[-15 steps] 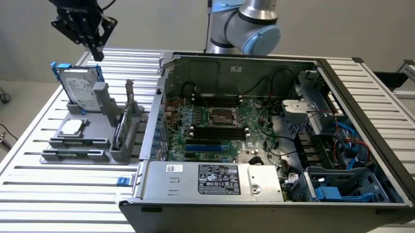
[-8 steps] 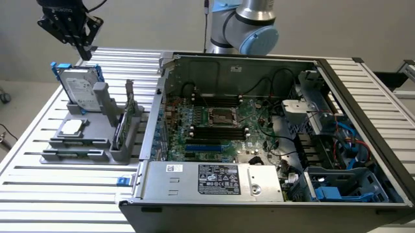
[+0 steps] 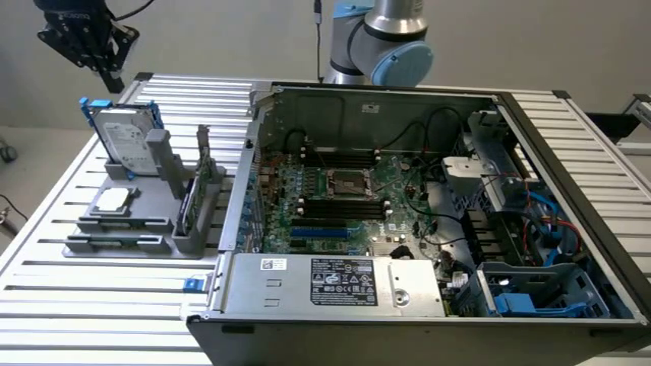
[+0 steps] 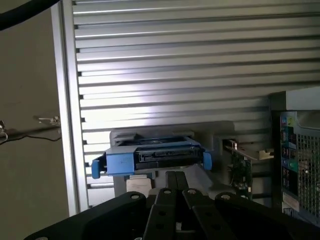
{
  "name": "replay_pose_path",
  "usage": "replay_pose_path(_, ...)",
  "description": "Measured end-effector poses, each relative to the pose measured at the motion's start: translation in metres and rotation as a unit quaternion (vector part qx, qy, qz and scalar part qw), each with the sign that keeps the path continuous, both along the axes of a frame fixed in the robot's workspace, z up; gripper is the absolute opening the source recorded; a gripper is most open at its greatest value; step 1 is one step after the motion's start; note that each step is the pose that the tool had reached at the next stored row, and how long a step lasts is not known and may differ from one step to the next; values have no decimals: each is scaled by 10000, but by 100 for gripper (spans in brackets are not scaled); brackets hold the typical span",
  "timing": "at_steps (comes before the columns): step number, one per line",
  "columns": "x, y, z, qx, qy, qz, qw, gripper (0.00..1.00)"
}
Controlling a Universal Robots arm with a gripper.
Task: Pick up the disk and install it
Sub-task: 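Reach for the disk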
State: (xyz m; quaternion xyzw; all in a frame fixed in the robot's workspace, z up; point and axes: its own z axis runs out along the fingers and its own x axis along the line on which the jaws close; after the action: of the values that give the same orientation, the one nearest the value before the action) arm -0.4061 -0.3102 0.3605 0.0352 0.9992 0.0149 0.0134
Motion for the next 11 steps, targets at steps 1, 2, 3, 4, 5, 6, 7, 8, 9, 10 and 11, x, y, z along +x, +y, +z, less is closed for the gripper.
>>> replay_pose_path(1, -48, 19, -3, -4, 0, 0, 10000, 11)
replay_pose_path(2, -93, 35, -6, -8, 0, 1, 10000, 11)
replay_pose_path(3, -138, 52, -8, -12, 0, 0, 10000, 11)
replay_pose_path(4, -180, 67, -10, -15, 3, 0, 10000, 11)
replay_pose_path(5, -211, 76, -11, -19, 9, 0, 10000, 11)
replay_pose_path(6, -235, 83, -11, -23, 23, 2, 10000, 11)
replay_pose_path(7, -240, 83, -12, -36, 27, 6, 10000, 11)
replay_pose_path(8, -241, 83, -11, -41, 29, 9, 10000, 11)
replay_pose_path(9, -241, 83, -11, -41, 29, 10, 10000, 11)
replay_pose_path(10, -241, 83, -11, -41, 30, 10, 10000, 11)
replay_pose_path(11, -242, 83, -11, -41, 30, 9, 10000, 11)
